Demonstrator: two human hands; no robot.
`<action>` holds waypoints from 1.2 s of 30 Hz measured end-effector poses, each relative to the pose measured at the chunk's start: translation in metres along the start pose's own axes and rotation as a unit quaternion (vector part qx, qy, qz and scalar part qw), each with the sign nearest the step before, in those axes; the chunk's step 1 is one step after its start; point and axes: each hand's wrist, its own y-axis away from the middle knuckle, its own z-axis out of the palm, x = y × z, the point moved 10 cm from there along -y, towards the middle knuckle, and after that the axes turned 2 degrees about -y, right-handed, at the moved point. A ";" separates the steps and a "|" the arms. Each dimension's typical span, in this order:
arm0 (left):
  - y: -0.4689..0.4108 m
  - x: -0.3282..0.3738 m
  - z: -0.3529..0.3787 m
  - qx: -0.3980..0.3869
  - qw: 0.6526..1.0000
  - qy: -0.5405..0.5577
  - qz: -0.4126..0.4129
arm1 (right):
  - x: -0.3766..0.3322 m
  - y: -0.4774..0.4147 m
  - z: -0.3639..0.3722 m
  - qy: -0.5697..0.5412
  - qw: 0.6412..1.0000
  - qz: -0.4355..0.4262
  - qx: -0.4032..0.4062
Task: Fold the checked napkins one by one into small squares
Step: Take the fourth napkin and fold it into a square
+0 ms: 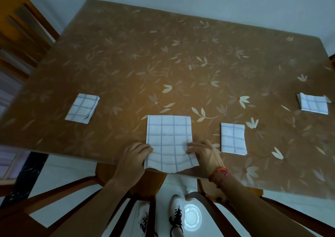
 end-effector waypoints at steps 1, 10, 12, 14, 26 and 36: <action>-0.001 0.001 -0.005 0.009 1.000 0.013 -0.004 | -0.008 0.011 -0.003 0.054 0.998 -0.026 0.013; -0.012 -0.013 -0.012 0.059 0.995 0.044 -0.067 | 0.011 0.027 -0.007 0.288 0.951 0.095 -0.057; -0.018 -0.018 -0.016 0.072 0.989 0.069 -0.105 | -0.002 0.046 0.002 0.322 0.936 0.109 -0.091; -0.024 -0.026 -0.013 0.065 0.984 0.084 -0.140 | -0.002 0.033 -0.017 0.343 0.931 0.120 -0.036; -0.050 -0.044 -0.016 0.063 0.971 0.095 -0.209 | -0.061 -0.034 -0.037 0.246 0.950 -0.104 0.163; -0.054 -0.051 -0.015 0.085 0.975 0.009 -0.206 | -0.054 -0.047 -0.038 0.248 0.949 -0.097 0.170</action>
